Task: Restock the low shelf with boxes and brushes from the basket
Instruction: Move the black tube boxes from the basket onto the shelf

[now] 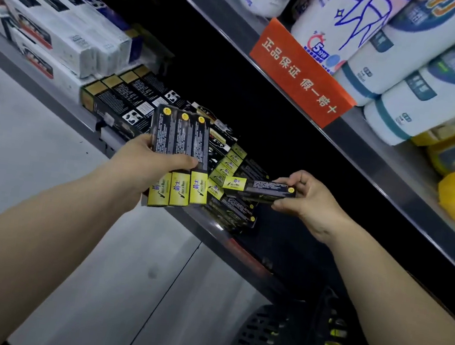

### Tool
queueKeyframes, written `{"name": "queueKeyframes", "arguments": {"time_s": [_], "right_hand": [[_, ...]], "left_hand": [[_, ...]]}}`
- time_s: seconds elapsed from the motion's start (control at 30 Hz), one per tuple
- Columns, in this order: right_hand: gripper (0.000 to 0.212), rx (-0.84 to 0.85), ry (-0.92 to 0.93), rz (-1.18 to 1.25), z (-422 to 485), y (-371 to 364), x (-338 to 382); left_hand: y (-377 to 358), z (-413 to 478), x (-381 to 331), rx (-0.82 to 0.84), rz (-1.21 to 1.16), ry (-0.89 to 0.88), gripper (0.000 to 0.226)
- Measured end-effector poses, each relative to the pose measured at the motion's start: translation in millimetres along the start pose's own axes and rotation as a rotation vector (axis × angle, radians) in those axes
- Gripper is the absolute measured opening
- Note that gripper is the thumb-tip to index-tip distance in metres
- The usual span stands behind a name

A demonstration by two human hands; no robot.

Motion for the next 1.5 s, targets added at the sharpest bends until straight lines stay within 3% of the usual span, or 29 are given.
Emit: {"name": "queueKeyframes", "arguments": {"time_s": [0.17,0.3,0.6,0.8,1.1,1.23,1.27,1.33,1.4,1.43,1.5], "right_hand": [[0.034,-0.036,-0.079,0.027,8.9,-8.2,-20.5],[0.042,-0.046,-0.107,0.017,20.2,-10.8,-25.2],[0.04,0.131,-0.184,-0.506,35.5,-39.0,-46.8],[0.083,0.279,-0.215,-0.839,35.4,-56.0,-58.2],[0.089,0.278,-0.183,-0.868,36.3,-57.1,-56.4],[0.103,0.306,-0.162,-1.169,35.6,-55.1,-40.6],[0.104,0.311,-0.131,-1.106,34.8,-57.7,-29.4],[0.092,0.34,-0.091,-0.62,28.1,-70.9,-2.1],[0.06,0.39,-0.051,-0.111,20.6,-85.9,17.7],[0.044,0.426,-0.037,0.005,18.0,-91.1,22.5],[0.038,0.454,-0.02,0.07,15.1,-93.6,26.1]], "left_hand": [[2.9,3.0,-1.4,-0.009,-0.001,-0.009,0.041],[1.8,1.8,-2.3,-0.014,-0.009,-0.016,0.036],[6.0,-2.3,-1.0,-0.026,0.058,-0.037,0.043],[8.0,-0.2,-0.2,-0.03,0.077,-0.039,0.05],[-4.5,4.7,8.1,-0.022,0.094,-0.018,0.046],[-14.9,6.1,14.2,0.026,0.089,0.024,0.044],[-18.3,5.9,15.9,0.047,0.088,0.038,0.042],[-27.6,4.0,18.6,0.117,0.08,0.064,0.042],[-39.9,0.7,20.0,0.209,0.08,0.082,0.042],[-45.8,-1.3,20.6,0.251,0.082,0.09,0.044],[-55.1,-4.6,21.5,0.315,0.078,0.106,0.049]]}}
Point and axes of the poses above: each hand's wrist, its own z-axis towards the middle knuckle, its own y-axis out of the back of the hand, x = y × z, the point moved 8 cm from there along z, towards the middle knuckle, and after that the axes turned 4 degrees about x, right-handed, at the moved point
